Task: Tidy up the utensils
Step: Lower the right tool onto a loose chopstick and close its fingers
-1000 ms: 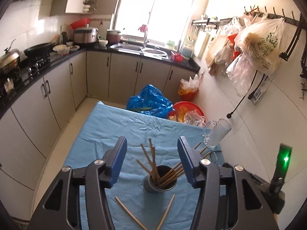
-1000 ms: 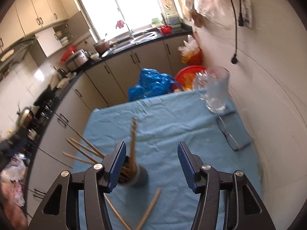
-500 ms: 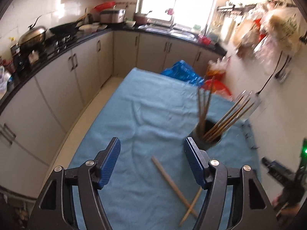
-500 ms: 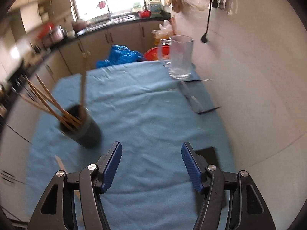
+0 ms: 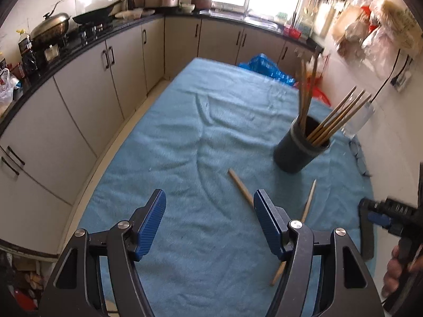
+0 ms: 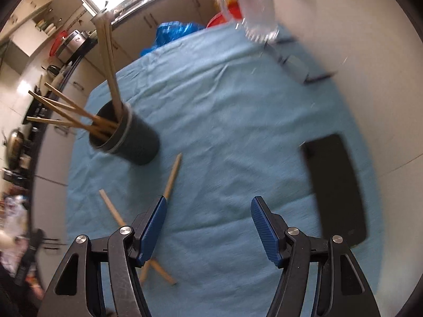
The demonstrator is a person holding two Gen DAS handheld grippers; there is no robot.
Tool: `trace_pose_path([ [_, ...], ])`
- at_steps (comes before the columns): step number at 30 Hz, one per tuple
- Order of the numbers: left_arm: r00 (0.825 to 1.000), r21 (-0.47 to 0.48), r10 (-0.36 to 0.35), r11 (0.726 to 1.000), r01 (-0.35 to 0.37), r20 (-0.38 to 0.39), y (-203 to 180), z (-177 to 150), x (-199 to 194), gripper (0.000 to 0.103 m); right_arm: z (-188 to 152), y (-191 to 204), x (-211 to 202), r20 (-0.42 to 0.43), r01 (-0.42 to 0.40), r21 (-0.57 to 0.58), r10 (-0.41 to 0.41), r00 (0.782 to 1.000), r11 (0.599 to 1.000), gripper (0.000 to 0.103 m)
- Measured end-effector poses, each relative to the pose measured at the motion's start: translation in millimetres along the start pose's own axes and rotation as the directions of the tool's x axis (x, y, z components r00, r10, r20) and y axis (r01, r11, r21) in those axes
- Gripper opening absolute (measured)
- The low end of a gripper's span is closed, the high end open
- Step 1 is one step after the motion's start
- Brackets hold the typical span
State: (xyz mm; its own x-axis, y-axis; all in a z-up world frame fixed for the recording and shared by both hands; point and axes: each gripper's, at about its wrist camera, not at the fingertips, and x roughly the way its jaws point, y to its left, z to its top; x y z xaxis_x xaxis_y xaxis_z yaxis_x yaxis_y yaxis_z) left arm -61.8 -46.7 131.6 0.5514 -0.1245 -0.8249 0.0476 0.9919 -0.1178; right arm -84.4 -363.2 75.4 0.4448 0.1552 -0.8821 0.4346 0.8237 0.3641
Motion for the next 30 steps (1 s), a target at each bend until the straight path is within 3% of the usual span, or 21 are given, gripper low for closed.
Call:
trace_pose_path([
  [6,0.992,-0.012,0.008,1.0,-0.01,-0.129,13,-11,19,0.068,8,6,29,-0.124,-0.038,0.078,0.047,0.991,0.996,0.071],
  [10,0.987,-0.029,0.015,0.999,-0.02,-0.163,22,-17,24,0.068,11,13,48,-0.188,-0.02,0.108,0.04,0.981,0.994,0.071],
  [14,0.978,-0.052,0.018,0.998,-0.03,-0.208,32,-21,30,0.068,12,29,72,-0.245,0.005,0.09,0.017,0.969,0.996,0.057],
  [25,0.965,-0.127,0.021,0.99,-0.056,-0.262,65,-31,42,0.069,23,63,118,-0.279,0.097,0.064,-0.076,0.957,0.993,0.048],
  [30,0.96,-0.144,0.013,0.988,-0.056,-0.281,73,-29,48,0.069,18,78,130,-0.282,0.137,0.014,-0.128,0.951,0.99,0.024],
])
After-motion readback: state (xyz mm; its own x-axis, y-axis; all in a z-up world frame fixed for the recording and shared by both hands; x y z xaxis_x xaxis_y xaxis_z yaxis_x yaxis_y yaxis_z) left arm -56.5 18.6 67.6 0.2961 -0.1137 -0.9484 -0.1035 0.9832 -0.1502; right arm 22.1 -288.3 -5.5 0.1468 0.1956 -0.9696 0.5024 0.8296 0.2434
